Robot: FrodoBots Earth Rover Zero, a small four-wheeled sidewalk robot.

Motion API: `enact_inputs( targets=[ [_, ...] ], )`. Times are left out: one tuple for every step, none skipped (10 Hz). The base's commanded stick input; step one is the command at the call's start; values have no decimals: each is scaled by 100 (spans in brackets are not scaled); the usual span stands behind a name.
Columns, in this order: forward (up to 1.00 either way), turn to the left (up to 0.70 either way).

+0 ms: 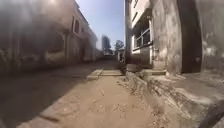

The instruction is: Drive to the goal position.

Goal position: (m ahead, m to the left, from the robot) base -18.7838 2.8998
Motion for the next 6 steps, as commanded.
enact_inputs(
  targets=[
    [0,0],
    [0,0],
    [0,0],
    [0,0],
    [70,0],
    [70,0]
  ],
)
